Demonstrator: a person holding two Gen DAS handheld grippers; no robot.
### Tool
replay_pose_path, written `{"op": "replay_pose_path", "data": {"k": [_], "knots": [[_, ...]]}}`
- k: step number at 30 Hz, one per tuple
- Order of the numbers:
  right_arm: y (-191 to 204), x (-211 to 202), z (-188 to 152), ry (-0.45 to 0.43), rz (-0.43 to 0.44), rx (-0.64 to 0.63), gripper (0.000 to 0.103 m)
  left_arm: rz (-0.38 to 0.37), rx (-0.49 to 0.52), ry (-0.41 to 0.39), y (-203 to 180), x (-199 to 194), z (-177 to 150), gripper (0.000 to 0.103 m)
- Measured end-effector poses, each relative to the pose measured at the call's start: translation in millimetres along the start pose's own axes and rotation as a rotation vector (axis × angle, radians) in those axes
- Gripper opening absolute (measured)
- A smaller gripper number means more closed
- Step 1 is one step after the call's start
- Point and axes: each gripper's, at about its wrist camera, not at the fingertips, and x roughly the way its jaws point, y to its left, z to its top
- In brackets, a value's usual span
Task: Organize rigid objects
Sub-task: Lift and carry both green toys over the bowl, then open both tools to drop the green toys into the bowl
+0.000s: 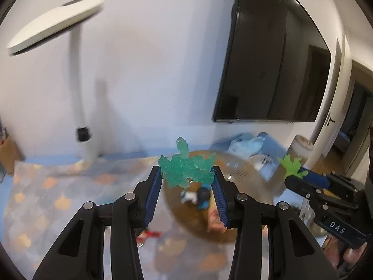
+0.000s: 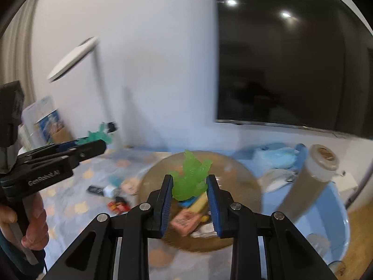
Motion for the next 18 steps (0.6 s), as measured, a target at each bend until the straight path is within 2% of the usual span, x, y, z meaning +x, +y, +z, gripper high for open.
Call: {"op": "replay_pose_path", "data": {"k": [2,6,10,14,17,18], "knots": [[-14.9,13.3,-2.3,0.043,0.001,0.041,0.028,-0.006,-0.006,0.041,-8.1,24.9,-3.5,0.04],[-38.2,53.4,-26.0,0.169,0.001,0.117,0.028,0.001,0.0,0.147,-17.4,69.6,-32.7,0.04],[-52.3,80.4,-42.4,0.223,-0.051,0.176,0.028,0.03,0.005,0.219,-14.8,100.0,-56.0,0.04],[-61.2,91.5,-40.2,0.242,-0.077,0.184,0.028,0.044,0.007,0.237,-12.4,107.2,-59.5,0.04],[-64.1,92.5,-37.2,0.235,-0.111,0.192,0.029,0.073,0.032,0.219,-14.4,105.6,-56.2,0.042],[-67.1,91.9,-36.9,0.236,-0.112,0.2,0.037,0.078,0.038,0.215,-14.6,103.7,-54.0,0.053]]}}
